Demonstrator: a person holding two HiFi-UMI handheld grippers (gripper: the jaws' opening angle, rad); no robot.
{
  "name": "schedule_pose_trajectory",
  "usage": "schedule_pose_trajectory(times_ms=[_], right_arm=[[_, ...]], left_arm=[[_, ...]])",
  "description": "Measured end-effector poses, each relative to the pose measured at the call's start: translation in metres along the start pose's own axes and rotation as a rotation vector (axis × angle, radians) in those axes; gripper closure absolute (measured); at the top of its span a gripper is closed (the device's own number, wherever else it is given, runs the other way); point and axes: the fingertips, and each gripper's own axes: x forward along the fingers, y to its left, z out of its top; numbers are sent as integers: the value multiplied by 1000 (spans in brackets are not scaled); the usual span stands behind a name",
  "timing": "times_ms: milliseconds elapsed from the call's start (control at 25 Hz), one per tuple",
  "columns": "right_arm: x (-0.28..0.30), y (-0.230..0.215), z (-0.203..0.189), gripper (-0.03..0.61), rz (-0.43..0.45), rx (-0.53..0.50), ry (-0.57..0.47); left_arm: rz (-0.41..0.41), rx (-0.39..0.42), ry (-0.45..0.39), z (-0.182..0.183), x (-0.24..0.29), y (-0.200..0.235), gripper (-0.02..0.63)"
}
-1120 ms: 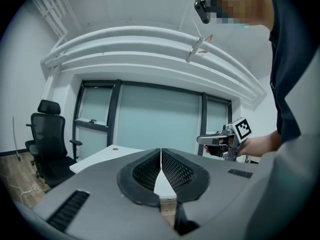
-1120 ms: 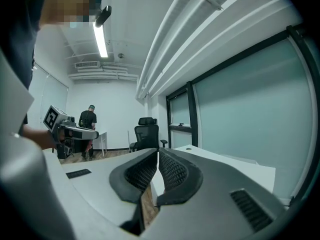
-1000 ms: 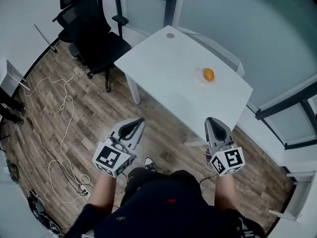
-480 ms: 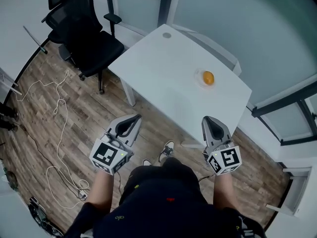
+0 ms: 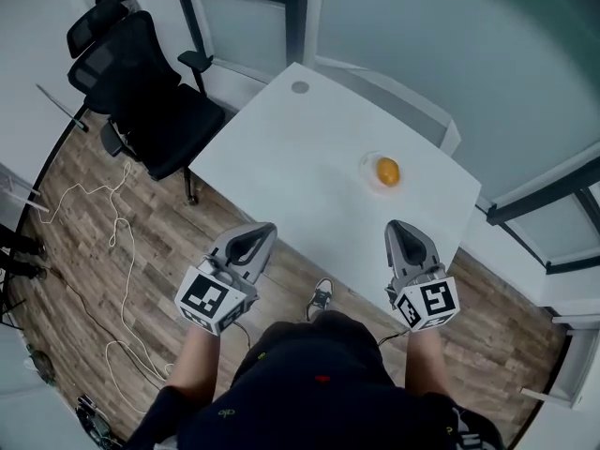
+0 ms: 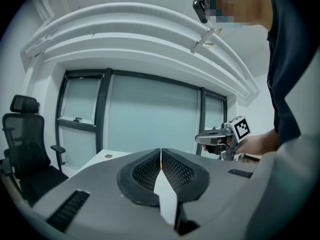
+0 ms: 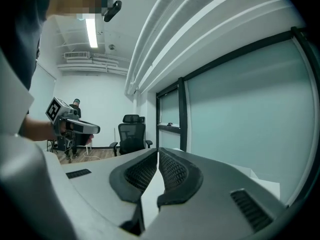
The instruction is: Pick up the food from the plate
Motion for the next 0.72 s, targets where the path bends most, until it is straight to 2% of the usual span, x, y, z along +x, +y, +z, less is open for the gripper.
schedule_pose_trajectory(times_ms=[120,320,480,720], right_arm=[[13,-41,-6,550,-28,20,3],[38,-102,-15,549,-43,69,27],[55,-126,-21,550,-37,61,48],[83,-156,-37,549,-72,69,89]], left_arm=[[-37,-21,21,6,46,-1,591],[-30,-28,46,15,115,10,591],[-23,-35,56,15,144,21,591],[-51,-41,87,3,174,34,591]])
